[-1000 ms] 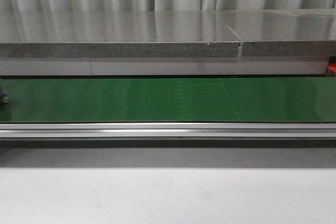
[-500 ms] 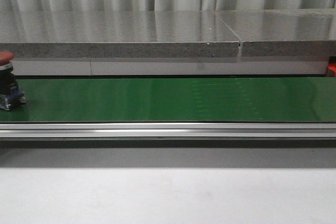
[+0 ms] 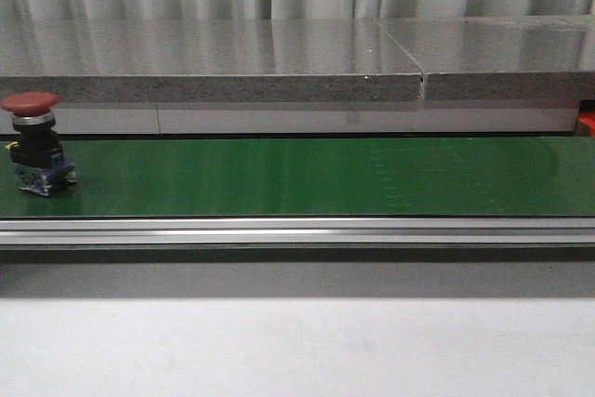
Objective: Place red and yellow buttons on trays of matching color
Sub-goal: 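Reach the left gripper to a yellow push-button and grasp it, then carry the yellow button with the left gripper onto the belt, release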
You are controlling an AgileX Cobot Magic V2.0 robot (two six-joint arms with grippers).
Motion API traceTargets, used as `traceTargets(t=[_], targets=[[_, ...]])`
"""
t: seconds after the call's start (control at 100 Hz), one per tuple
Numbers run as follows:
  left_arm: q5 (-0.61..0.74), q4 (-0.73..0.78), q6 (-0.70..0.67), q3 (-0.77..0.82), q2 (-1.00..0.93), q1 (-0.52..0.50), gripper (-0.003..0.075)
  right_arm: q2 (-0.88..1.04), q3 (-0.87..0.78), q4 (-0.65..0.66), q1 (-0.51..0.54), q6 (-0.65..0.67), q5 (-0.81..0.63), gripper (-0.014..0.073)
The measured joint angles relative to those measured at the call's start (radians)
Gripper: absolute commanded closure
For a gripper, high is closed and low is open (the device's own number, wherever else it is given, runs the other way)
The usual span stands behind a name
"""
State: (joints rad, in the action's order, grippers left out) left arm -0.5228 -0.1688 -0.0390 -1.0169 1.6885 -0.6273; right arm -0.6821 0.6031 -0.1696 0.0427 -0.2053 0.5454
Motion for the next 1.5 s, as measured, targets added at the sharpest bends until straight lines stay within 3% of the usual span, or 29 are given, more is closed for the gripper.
traceTargets(t=[0.61, 0.75, 0.94, 1.06, 1.18, 1.5], targets=[[-0.009, 0.008, 0.002, -0.128, 0.162, 0.043, 0.0060, 0.000, 0.000, 0.000, 0.000, 0.000, 0.000, 0.0713], [-0.009, 0.008, 0.002, -0.128, 0.162, 0.043, 0.0217, 0.000, 0.000, 0.000, 0.000, 0.000, 0.000, 0.0713], [-0.009, 0.008, 0.002, -0.128, 0.162, 0.043, 0.0560, 0.000, 0.000, 0.000, 0.000, 0.000, 0.000, 0.0713], [-0.018, 0.010, 0.002, -0.130, 0.156, 0.043, 0.0680, 0.000, 0.000, 0.000, 0.000, 0.000, 0.000, 0.0713], [-0.043, 0.012, 0.002, -0.130, 0.104, 0.043, 0.0722, 0.000, 0.000, 0.000, 0.000, 0.000, 0.000, 0.0713], [-0.116, 0.012, 0.002, -0.130, -0.150, 0.059, 0.0722, 0.000, 0.000, 0.000, 0.000, 0.000, 0.000, 0.0713]])
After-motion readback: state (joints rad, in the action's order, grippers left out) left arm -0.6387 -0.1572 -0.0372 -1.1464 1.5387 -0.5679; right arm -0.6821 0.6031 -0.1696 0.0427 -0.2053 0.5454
